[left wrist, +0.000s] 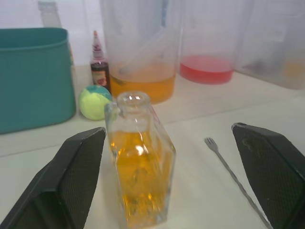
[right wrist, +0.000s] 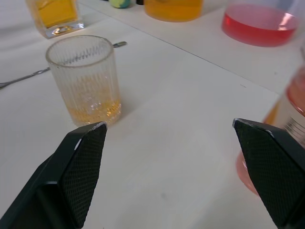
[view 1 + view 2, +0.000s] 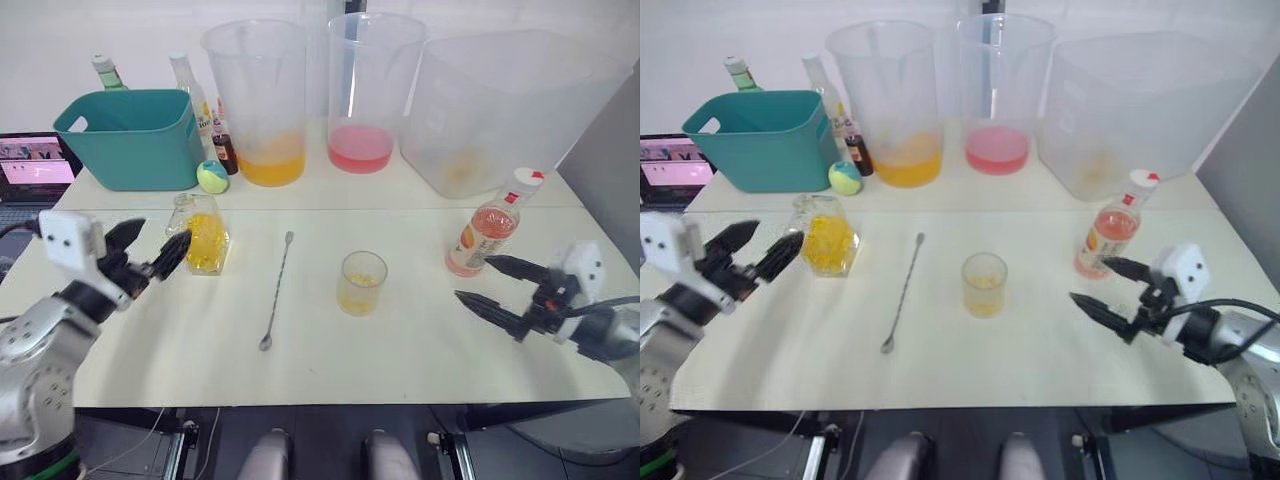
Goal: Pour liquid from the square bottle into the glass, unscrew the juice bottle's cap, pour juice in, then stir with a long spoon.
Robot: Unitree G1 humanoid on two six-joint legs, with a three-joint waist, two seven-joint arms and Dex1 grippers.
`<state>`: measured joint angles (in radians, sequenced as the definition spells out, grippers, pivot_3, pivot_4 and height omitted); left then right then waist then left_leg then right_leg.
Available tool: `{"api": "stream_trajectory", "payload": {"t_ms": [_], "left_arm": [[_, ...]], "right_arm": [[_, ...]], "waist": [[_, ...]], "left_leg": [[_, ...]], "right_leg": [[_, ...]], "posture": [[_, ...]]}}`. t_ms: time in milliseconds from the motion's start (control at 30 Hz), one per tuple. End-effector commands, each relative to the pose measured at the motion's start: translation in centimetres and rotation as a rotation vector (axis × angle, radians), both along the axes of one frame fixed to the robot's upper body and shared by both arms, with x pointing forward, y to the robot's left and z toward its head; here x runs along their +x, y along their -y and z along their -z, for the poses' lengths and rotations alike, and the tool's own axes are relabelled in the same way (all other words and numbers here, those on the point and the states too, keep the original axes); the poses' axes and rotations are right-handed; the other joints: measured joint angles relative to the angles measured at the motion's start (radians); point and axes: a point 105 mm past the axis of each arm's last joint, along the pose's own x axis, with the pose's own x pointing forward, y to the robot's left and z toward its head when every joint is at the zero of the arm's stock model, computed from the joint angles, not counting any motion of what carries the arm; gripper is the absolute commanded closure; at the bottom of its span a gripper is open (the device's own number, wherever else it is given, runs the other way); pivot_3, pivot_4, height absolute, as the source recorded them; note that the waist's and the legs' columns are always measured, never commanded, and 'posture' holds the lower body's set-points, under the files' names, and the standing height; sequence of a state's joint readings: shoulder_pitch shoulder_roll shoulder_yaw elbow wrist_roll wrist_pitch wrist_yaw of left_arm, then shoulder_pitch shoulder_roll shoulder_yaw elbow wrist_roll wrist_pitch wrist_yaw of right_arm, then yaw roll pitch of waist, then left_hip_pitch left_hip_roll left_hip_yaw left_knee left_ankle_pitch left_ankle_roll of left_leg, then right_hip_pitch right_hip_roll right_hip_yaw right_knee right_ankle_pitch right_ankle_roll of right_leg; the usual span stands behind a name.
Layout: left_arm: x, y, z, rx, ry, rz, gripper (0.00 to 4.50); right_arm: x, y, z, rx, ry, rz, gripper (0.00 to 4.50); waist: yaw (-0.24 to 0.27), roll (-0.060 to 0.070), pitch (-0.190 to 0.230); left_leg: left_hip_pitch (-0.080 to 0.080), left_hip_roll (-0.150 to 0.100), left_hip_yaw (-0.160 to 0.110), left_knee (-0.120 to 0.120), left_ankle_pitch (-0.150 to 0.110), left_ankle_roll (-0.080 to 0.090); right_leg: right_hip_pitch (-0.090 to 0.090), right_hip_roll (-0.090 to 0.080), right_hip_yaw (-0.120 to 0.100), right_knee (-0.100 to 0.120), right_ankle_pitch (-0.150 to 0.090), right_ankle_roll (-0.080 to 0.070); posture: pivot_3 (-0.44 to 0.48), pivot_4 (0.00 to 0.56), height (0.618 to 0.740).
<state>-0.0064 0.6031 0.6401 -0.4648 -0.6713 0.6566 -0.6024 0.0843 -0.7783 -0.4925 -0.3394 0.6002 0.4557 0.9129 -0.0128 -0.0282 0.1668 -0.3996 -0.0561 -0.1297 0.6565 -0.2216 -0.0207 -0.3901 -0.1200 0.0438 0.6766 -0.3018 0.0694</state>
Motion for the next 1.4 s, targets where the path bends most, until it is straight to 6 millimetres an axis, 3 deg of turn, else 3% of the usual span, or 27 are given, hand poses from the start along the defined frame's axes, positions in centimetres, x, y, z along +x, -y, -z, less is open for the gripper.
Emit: {"api": "stream_trajectory", "payload": {"t_ms": [33,167,300,433,633,800,967,1100,1200,1400], "left_arm": [[-1.5,-2.4,0.7,0.033,0.002,-0.013,0.02],[-2.3,-6.3,3.9,0.121,-0.041,-0.118,0.02],[-2.3,-8.8,5.7,0.166,-0.053,-0.182,0.02],[-2.2,-9.5,7.0,0.180,-0.040,-0.208,0.02],[-2.3,-9.1,7.7,0.186,-0.004,-0.199,0.02],[-2.2,-7.3,8.4,0.187,-0.026,-0.100,0.02],[-2.7,-3.2,7.9,0.122,-0.061,0.119,0.02],[-4.2,1.3,7.2,0.091,-0.110,0.377,0.02],[-4.9,4.0,6.3,0.127,-0.109,0.530,0.02],[-5.6,7.7,4.9,0.157,-0.075,0.712,0.02]], "right_arm": [[-0.8,2.5,-0.6,0.021,0.062,0.101,0.00],[-1.9,4.7,1.7,-0.002,0.027,0.179,0.00],[-2.6,6.9,3.8,-0.051,-0.008,0.249,0.00],[-2.8,8.9,4.9,-0.076,-0.021,0.297,0.00],[-2.5,9.0,5.0,-0.081,-0.015,0.293,0.00],[-1.8,7.3,4.1,-0.025,0.013,0.292,0.00],[-0.9,4.7,2.5,0.058,0.049,0.325,0.00],[1.1,2.0,0.8,0.115,0.094,0.396,0.00],[2.9,1.5,-1.0,0.145,0.150,0.443,0.00],[5.4,2.1,-2.5,0.132,0.128,0.449,0.00]], "waist": [[0.001,0.000,0.000],[0.006,0.001,-0.001],[0.004,0.001,-0.001],[0.003,0.001,-0.001],[0.000,0.002,-0.001],[0.000,0.003,-0.002],[0.000,0.003,-0.002],[-0.001,0.004,-0.002],[-0.002,0.004,-0.002],[0.001,0.006,-0.002]], "left_leg": [[0.004,0.001,0.001,-0.004,-0.001,0.001],[0.010,0.001,0.003,-0.012,-0.001,0.002],[0.012,0.002,0.004,-0.014,-0.001,0.002],[0.012,0.002,0.003,-0.014,-0.001,0.002],[0.013,0.003,0.003,-0.014,-0.001,0.002],[0.013,0.002,0.003,-0.015,-0.001,0.002],[0.012,0.003,0.002,-0.015,-0.001,0.002],[0.011,0.003,0.002,-0.015,-0.001,0.002],[0.010,0.003,0.003,-0.015,-0.001,0.002],[0.008,0.002,0.003,-0.015,-0.002,0.002]], "right_leg": [[0.004,0.000,0.000,-0.004,0.000,0.000],[0.010,0.000,0.000,-0.013,0.000,0.000],[0.012,0.000,0.000,-0.015,0.000,0.000],[0.012,0.000,0.000,-0.015,0.000,0.000],[0.012,0.000,0.000,-0.014,0.000,0.000],[0.012,0.000,0.001,-0.014,0.000,0.000],[0.011,0.000,0.001,-0.014,0.000,0.000],[0.009,-0.001,0.001,-0.013,0.000,0.000],[0.007,0.000,0.001,-0.013,0.000,0.000],[0.006,-0.001,0.002,-0.013,0.000,0.000]], "posture": [[0.000,0.150,0.738],[0.000,0.150,0.738],[0.000,0.150,0.738],[0.000,0.150,0.738],[0.000,0.150,0.738],[0.000,0.150,0.738],[0.000,0.150,0.738],[0.000,0.150,0.738],[0.000,0.150,0.738],[0.000,0.150,0.738]]}}
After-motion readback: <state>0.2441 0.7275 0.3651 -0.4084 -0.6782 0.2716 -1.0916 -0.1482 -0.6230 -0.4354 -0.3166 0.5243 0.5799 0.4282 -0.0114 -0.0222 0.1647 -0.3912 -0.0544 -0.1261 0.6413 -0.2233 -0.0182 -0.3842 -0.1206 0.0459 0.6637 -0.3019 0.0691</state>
